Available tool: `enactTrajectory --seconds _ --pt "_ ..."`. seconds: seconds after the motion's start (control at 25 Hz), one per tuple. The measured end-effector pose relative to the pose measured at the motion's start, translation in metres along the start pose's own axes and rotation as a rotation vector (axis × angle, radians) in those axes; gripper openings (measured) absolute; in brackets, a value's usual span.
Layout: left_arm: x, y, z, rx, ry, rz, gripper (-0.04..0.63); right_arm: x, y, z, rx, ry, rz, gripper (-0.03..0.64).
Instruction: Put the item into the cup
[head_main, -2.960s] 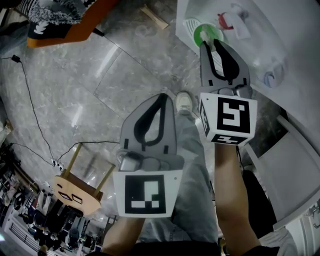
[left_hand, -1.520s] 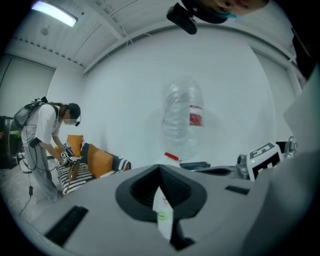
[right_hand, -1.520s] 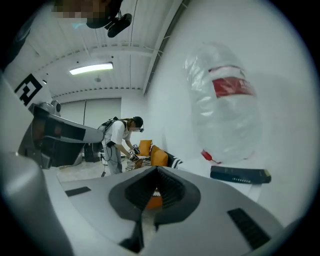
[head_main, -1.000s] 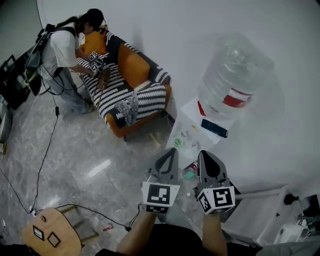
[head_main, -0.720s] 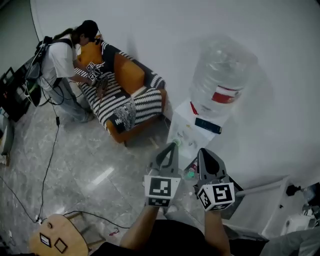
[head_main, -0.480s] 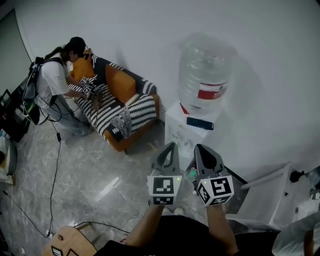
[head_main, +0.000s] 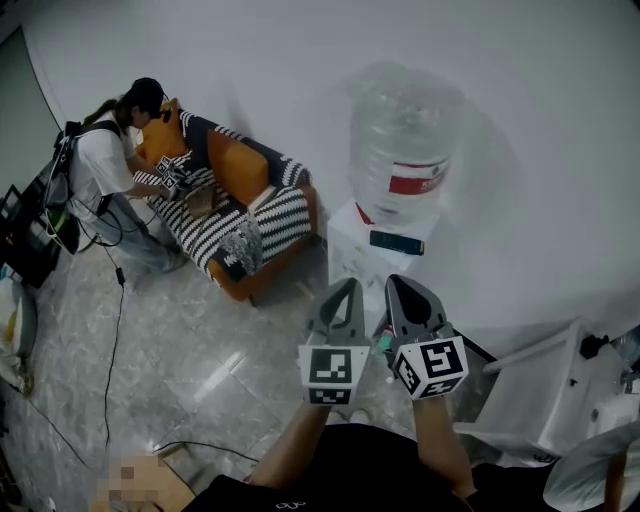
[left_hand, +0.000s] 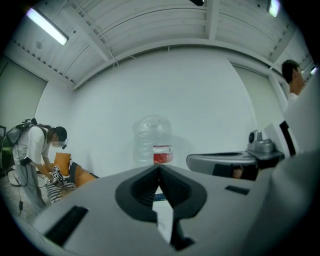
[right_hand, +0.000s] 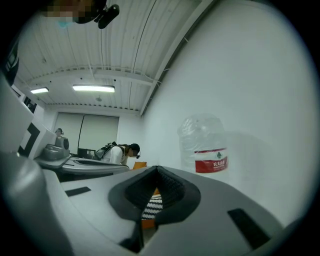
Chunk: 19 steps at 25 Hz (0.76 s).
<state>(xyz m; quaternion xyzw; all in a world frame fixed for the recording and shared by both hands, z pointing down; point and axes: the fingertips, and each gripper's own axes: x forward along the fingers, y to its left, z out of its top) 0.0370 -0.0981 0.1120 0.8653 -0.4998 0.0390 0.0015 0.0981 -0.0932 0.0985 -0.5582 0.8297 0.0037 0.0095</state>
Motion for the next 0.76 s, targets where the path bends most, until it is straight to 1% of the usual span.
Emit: enactTrajectory --seconds 0.12,0.36,0.56,0.76 --pt "-0.001 0.006 -0.004 0.007 0.014 0.021 0.014 0.008 0.007 -0.001 -0.001 -0.001 0.018 0.009" --pt "-0.008 0.016 -0.001 0.021 0.01 0.052 0.014 0.011 0.016 -0.005 0.003 0.011 0.046 0.009" --pt "-0.008 0.019 -0.004 0.021 0.012 0.057 0.014 0.013 0.023 -0.005 -0.012 0.009 0.063 0.009" --pt "-0.007 0.025 -0.006 0.018 0.013 0.07 0.014 0.016 0.024 -0.008 -0.003 0.017 0.077 0.009"
